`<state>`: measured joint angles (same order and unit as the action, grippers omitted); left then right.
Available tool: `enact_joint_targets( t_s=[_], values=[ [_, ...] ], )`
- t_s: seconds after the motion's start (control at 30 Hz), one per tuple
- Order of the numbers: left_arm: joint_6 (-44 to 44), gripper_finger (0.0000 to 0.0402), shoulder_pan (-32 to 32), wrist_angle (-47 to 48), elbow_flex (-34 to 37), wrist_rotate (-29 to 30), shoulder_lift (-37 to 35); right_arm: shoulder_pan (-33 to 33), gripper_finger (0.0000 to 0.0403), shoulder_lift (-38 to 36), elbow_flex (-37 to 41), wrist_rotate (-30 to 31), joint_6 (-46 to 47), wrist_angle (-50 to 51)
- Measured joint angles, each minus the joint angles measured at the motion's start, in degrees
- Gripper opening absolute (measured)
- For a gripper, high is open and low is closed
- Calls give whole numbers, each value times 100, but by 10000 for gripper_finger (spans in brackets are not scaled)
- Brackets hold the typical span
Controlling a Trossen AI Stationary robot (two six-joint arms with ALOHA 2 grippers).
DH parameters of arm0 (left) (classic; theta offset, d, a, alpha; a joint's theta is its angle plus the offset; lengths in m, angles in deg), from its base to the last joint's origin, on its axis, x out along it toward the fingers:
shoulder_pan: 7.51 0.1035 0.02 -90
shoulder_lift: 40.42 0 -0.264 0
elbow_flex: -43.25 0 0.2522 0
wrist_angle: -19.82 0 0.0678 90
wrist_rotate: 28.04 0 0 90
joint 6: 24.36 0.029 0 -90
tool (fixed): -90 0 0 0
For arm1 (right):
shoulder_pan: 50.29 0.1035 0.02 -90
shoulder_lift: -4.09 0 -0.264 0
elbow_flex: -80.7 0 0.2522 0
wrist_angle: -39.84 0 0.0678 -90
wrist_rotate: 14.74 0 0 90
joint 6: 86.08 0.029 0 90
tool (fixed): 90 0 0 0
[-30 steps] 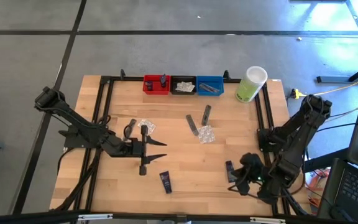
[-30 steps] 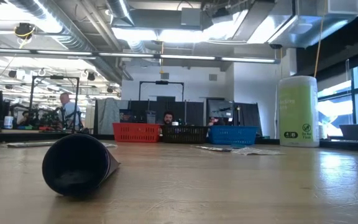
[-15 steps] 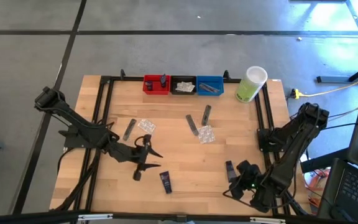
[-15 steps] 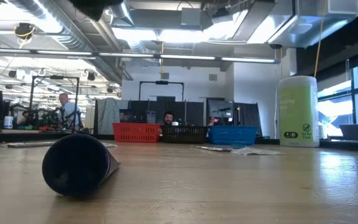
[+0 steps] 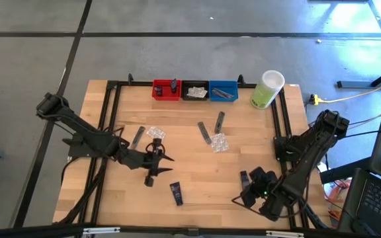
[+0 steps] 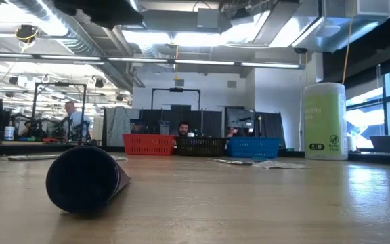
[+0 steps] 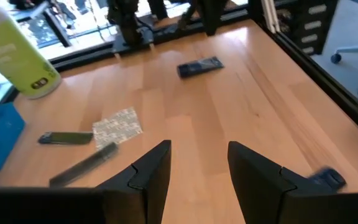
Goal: Pick & Place Travel size toiletries
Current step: Put the black comb into the blue bin
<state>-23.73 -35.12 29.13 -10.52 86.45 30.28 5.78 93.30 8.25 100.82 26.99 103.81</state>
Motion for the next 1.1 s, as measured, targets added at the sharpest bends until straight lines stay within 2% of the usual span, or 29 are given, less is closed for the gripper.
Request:
enact_joint_targets(
  t_s=[0.17, 0.37, 0.73, 0.9, 1.1],
  values=[
    [86, 156, 180, -458, 0, 7, 0, -85, 71, 0, 0, -251, -145, 148],
    [699, 156, 344, -1290, 0, 0, 0, -91, 136, 0, 0, -245, -99, 364],
    [643, 157, 337, -1338, 0, -9, 0, -128, 261, 288, 0, -290, 90, 196],
    [617, 159, 336, -1338, 0, -13, 0, -231, 280, 438, 0, -245, 89, 213],
    [614, 157, 336, -1355, 0, -17, 0, -410, 262, 442, 0, -225, -153, 366]
  ],
)
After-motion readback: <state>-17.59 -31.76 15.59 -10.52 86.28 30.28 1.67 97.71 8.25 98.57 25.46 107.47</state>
